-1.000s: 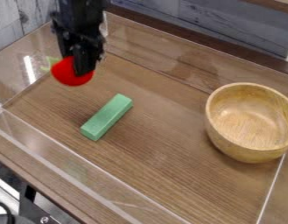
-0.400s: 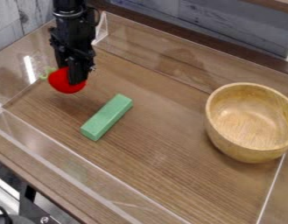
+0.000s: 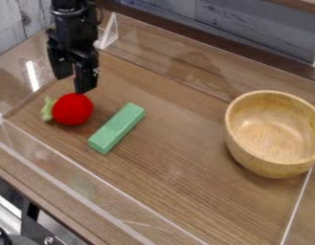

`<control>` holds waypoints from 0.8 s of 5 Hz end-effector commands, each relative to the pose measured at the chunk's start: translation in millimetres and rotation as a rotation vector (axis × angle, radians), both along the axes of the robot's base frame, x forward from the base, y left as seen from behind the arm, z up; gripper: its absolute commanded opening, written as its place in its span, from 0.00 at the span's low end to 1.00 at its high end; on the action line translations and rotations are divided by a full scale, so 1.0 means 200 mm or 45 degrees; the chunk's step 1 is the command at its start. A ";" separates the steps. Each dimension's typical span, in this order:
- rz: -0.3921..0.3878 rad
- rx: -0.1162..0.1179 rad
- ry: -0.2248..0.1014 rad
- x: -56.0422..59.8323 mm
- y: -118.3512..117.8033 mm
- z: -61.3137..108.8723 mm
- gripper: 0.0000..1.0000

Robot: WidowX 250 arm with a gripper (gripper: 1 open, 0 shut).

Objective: Move the red object to the left side of the table

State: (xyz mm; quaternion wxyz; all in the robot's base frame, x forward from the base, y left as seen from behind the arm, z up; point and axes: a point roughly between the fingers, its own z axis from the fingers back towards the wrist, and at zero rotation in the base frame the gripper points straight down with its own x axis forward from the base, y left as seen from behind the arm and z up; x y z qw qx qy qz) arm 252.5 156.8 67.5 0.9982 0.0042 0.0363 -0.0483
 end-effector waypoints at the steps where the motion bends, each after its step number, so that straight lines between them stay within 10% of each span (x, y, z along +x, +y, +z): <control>1: 0.109 0.004 -0.063 0.04 0.00 0.12 1.00; 4: 0.150 -0.064 -0.140 0.05 -0.18 0.26 1.00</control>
